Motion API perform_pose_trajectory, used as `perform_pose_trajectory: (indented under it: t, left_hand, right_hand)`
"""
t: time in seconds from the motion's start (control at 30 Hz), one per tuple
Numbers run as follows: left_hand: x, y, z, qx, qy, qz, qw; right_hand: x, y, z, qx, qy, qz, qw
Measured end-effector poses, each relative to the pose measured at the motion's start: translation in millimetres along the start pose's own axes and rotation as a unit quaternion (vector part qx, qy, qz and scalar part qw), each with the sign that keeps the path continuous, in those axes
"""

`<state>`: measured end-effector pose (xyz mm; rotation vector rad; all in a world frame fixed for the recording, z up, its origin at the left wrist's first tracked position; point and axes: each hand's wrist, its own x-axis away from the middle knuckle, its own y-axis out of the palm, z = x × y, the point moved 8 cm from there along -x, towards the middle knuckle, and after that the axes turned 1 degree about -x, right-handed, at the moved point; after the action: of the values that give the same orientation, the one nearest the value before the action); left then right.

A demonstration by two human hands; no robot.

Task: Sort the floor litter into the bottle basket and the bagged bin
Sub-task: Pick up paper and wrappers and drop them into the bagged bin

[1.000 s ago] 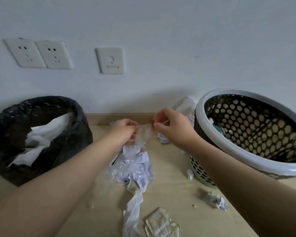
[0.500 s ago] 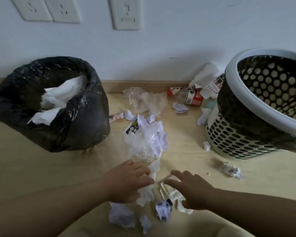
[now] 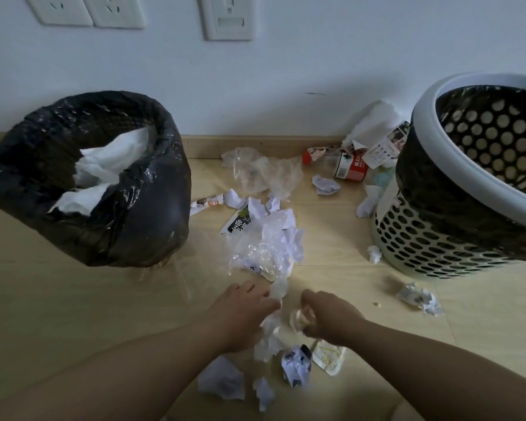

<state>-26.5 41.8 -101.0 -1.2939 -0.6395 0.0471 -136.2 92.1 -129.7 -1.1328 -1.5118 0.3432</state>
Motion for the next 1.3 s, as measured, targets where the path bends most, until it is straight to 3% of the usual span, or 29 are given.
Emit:
perform_pose_trajectory:
  t: [0.13,0.27,0.37,0.5,0.63,0.73,0.8,0.87,0.93,1.1,1.23,1.3]
  left_hand:
    - [-12,-8,5,0.085,-0.058,0.045,0.994]
    - [-21,-11,15,0.184,-0.115,0.066,0.974]
    - [-25,-12,25,0.198,-0.128,0.083,0.968]
    - [-32,-4,40,0.129,-0.09,0.065,0.985]
    - [-37,10,58,0.011,0.0,-0.028,1.0]
    - [-37,11,59,-0.025,0.01,-0.064,0.998]
    - [-38,5,58,-0.03,-0.004,-0.051,0.998]
    - [-37,-1,57,-0.038,-0.012,-0.035,0.999]
    - [-33,4,52,-0.042,-0.026,-0.038,0.998]
    - [-26,12,42,-0.069,-0.018,0.042,0.997]
    - [-20,23,36,-0.044,-0.043,-0.039,0.997]
    - [-20,22,32,-0.044,-0.061,-0.039,0.996]
  right_hand:
    - [-3,-24,15,-0.101,0.019,0.031,0.994]
    - [3,-34,36,-0.092,0.025,0.029,0.995]
    - [10,-42,49,-0.121,0.037,0.064,0.99]
    - [30,-47,57,-0.103,0.053,0.099,0.988]
    - [43,-19,32,0.086,-0.047,0.044,0.994]
    - [50,8,13,0.163,-0.125,0.041,0.978]
    - [48,25,20,0.17,-0.097,-0.001,0.981]
    - [44,28,21,0.164,-0.096,0.021,0.981]
    - [52,25,8,0.194,-0.115,-0.009,0.974]
    - [47,27,12,0.194,-0.079,-0.068,0.975]
    - [40,19,24,0.18,-0.02,-0.053,0.982]
    - [36,11,30,0.175,0.002,-0.035,0.984]
